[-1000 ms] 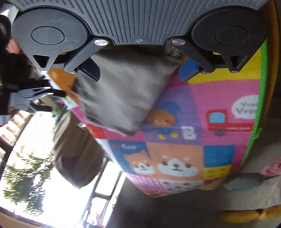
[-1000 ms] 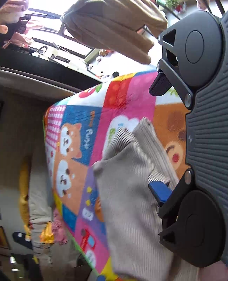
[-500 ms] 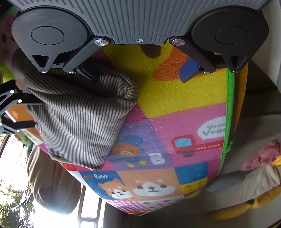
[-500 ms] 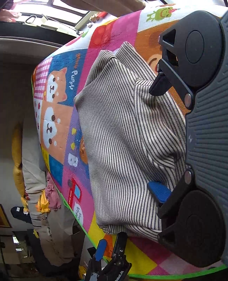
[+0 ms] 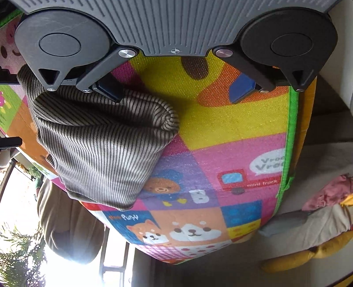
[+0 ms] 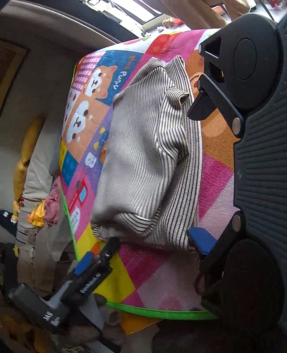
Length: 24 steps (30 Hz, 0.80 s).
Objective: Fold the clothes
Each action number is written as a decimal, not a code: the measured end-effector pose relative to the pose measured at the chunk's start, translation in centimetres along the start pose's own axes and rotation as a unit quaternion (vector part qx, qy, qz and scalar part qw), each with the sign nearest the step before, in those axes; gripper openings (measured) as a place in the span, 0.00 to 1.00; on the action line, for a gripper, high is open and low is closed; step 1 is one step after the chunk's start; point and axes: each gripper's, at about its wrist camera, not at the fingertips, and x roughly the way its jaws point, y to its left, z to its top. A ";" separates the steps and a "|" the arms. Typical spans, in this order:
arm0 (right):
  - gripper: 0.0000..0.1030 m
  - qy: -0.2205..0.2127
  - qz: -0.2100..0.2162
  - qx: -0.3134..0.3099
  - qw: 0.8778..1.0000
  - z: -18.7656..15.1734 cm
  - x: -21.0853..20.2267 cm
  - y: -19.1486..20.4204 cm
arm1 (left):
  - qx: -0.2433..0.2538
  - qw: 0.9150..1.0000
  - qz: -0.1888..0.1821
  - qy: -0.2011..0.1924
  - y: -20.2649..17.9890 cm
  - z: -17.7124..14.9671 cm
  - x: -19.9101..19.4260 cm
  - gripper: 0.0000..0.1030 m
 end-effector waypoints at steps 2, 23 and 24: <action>1.00 -0.022 0.002 0.047 0.999 0.7 -0.6 -1.4 | 0.001 1.000 0.001 0.001 0.0 -0.1 -0.1 1.00; 1.00 -0.019 0.026 -0.049 0.998 2.1 4.0 4.9 | -0.056 0.997 -0.035 -0.031 1.7 -0.7 -0.9 1.00; 1.00 -0.023 0.014 -0.041 0.999 2.1 4.0 4.6 | -0.062 0.997 -0.040 -0.033 2.0 -0.7 -0.9 1.00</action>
